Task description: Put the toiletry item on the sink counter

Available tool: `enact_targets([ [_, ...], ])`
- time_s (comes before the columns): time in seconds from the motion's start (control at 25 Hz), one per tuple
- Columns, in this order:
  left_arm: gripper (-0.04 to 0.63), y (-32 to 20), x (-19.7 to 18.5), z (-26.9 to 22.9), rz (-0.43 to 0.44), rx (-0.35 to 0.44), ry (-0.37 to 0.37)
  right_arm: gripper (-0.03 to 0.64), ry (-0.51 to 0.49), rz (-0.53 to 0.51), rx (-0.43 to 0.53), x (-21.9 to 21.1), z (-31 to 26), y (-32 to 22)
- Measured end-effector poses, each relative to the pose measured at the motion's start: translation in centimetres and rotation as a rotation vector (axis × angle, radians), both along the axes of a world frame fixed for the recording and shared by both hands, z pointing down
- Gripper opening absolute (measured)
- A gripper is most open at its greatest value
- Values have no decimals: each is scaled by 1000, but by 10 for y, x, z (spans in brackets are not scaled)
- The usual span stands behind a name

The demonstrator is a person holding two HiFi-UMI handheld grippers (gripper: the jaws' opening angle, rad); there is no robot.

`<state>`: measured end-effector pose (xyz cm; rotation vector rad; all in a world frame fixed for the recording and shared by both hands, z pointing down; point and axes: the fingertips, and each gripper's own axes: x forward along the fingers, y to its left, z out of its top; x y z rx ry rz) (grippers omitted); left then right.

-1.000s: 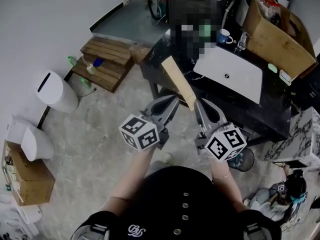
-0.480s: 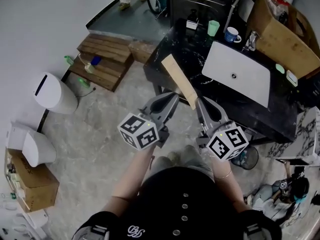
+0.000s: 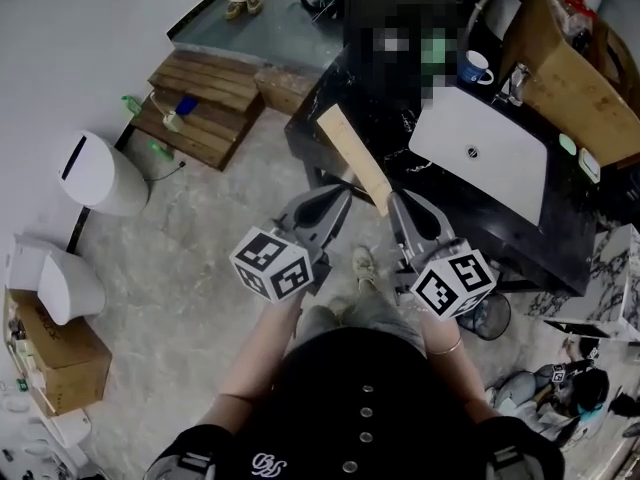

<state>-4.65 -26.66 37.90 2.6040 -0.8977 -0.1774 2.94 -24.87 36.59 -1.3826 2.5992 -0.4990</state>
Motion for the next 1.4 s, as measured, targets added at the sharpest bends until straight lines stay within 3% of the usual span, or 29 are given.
enact_targets([
  [0.36,14,-48,21,-8,14,55,-74,14,26,-3,2,20,-3,-48],
  [0.88,14,-108,36,14,2,-50,-71,14,48,-35,-69,33,15,-112],
  [1.4,13,-132,39,39,-43,-144,-63,14,60,-59,-167,29,47,-146],
])
